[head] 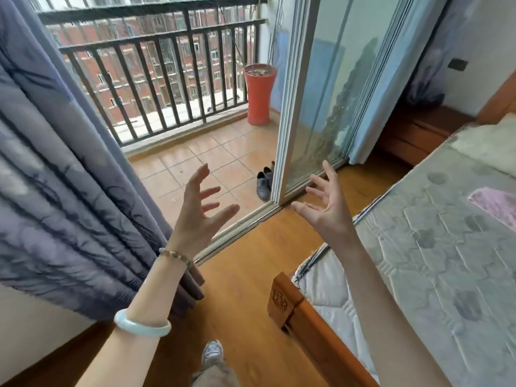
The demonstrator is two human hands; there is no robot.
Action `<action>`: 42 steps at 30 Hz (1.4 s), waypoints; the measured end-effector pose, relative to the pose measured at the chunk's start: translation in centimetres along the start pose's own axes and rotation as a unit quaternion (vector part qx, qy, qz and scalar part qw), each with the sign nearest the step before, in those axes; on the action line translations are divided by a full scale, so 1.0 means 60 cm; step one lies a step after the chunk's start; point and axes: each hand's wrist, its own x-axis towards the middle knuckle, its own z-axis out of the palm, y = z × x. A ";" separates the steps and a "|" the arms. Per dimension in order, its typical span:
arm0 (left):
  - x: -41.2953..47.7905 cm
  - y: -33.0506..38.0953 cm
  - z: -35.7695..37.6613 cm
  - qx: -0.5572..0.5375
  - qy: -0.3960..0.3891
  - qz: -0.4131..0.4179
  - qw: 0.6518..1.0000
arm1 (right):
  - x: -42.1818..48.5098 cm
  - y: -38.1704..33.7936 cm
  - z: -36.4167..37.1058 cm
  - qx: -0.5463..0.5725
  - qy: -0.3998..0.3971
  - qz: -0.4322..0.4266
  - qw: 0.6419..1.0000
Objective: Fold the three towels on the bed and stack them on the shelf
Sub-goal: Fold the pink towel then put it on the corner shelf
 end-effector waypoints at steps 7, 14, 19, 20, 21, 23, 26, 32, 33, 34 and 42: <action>0.194 -0.065 -0.063 -0.007 -0.090 0.012 0.996 | 0.133 -0.001 0.096 -0.007 0.083 0.026 0.996; 0.353 -0.114 0.001 -0.053 -0.158 0.008 0.986 | 0.228 0.036 0.091 -0.023 0.177 0.064 0.982; 0.474 -0.142 0.100 -0.065 -0.206 0.027 0.976 | 0.312 0.081 0.045 -0.028 0.246 0.080 0.966; 0.500 -0.148 0.123 -0.067 -0.219 0.031 0.973 | 0.332 0.092 0.033 -0.029 0.260 0.079 0.962; 0.525 -0.153 0.145 -0.069 -0.233 0.033 0.969 | 0.351 0.101 0.021 -0.028 0.273 0.082 0.958; 0.574 -0.163 0.188 -0.071 -0.257 0.034 0.963 | 0.390 0.117 -0.004 -0.017 0.296 0.091 0.951; 0.644 -0.174 0.250 -0.072 -0.293 0.035 0.953 | 0.443 0.139 -0.041 -0.005 0.322 0.111 0.940; 0.759 -0.186 0.354 -0.086 -0.327 0.031 0.941 | 0.523 0.177 -0.100 0.002 0.346 0.151 0.926; 0.776 -0.186 0.375 -0.085 -0.336 0.032 0.938 | 0.536 0.184 -0.112 0.002 0.350 0.155 0.924; 0.791 -0.187 0.395 -0.085 -0.344 0.032 0.935 | 0.549 0.191 -0.124 0.002 0.355 0.160 0.921; 0.939 -0.187 0.593 -0.104 -0.389 0.033 0.915 | 0.688 0.260 -0.248 -0.008 0.416 0.187 0.890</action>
